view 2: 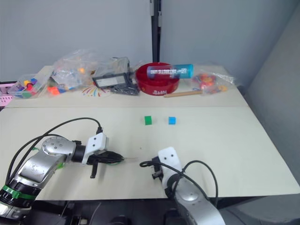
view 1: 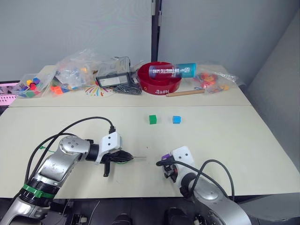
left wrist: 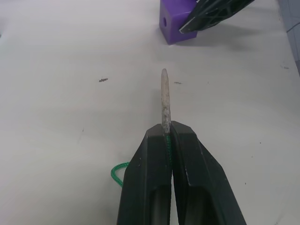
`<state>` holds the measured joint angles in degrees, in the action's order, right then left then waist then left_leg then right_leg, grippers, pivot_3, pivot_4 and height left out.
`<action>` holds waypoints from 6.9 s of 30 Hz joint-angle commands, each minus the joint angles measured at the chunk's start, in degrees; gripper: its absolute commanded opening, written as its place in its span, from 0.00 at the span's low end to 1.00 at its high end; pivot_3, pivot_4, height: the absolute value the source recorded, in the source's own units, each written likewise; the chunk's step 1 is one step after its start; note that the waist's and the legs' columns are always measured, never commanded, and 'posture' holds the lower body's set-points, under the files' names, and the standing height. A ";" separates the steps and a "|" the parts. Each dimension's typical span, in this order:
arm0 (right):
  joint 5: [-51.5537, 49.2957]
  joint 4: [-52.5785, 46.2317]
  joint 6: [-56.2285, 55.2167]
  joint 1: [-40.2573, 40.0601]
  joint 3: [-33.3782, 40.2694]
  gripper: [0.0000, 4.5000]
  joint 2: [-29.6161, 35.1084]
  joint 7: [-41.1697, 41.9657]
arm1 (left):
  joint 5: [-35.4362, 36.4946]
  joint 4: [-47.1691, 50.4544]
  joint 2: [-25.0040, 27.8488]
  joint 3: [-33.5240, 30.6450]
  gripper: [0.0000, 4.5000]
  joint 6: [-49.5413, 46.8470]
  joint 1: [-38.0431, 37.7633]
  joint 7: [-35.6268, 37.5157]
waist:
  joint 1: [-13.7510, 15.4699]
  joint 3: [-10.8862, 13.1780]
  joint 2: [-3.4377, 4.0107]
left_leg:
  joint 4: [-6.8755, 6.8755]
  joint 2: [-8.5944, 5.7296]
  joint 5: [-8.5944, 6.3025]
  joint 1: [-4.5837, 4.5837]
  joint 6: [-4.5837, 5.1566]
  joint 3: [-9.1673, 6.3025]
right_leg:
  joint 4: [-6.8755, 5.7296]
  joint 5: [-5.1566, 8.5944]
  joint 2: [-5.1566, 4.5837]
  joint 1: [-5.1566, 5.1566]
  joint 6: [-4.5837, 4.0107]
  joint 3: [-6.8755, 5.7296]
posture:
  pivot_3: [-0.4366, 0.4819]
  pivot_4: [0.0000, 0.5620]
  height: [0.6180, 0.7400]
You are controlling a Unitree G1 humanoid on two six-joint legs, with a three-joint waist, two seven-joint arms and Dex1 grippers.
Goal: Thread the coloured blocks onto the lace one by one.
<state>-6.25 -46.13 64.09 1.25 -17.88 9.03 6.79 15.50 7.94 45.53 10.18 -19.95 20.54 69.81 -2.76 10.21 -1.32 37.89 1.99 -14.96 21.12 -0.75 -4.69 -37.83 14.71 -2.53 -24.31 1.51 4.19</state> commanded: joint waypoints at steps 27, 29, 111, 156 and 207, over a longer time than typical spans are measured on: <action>-1.78 62.66 -63.79 30.60 -3.43 0.25 20.77 68.64 | -2.30 19.24 -0.24 4.86 0.00 -20.66 1.03 -12.81 | -1.19 0.06 -0.11 | 0.00 0.00 -0.05 -0.22 0.09 0.00 | -0.11 -0.10 0.01 0.19 -0.15 0.02 | 0.48 0.27 1.00; -1.70 62.48 -63.58 30.55 -3.33 0.25 20.75 68.47 | -2.08 19.45 -0.82 5.10 0.00 -21.12 1.05 -13.53 | -1.21 0.06 -0.11 | 0.00 0.00 -0.05 -0.23 0.09 0.00 | -0.12 -0.10 0.01 0.19 -0.15 0.02 | 0.48 0.27 1.00; 1.01 48.31 -49.17 26.60 -3.98 0.25 18.30 61.11 | -6.03 -5.69 -16.65 6.97 0.00 3.13 2.03 -10.10 | -1.46 0.03 -0.11 | -0.09 0.05 -0.08 -0.96 0.11 0.00 | 0.23 -0.02 0.07 1.07 -0.01 0.02 | 0.48 0.27 1.00; -7.81 33.22 -42.91 16.05 8.42 1.00 30.66 57.29 | -8.05 -13.49 -22.14 11.72 0.27 10.34 6.83 -4.77 | 0.33 0.13 -0.03 | -0.10 -0.05 -0.10 -0.49 0.14 0.00 | 0.75 -0.11 -0.07 0.92 0.05 -0.04 | 0.48 0.27 1.00; -1.79 42.68 -50.42 22.25 0.29 0.00 27.46 59.99 | -4.68 -38.08 11.74 -9.52 0.27 34.58 -5.83 9.84 | -1.26 0.16 0.39 | -0.27 0.13 -0.14 -0.87 0.20 0.12 | 0.64 -0.03 0.06 1.00 0.10 -0.01 | 0.48 0.27 1.00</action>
<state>-7.98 -2.12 14.04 22.26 -17.68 36.67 66.30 11.32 -29.77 57.65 0.01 15.96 15.91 79.42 -4.01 10.37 -0.93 37.63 2.11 -15.10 20.25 -0.55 -4.58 -37.19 14.68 -2.47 -23.30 1.61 4.17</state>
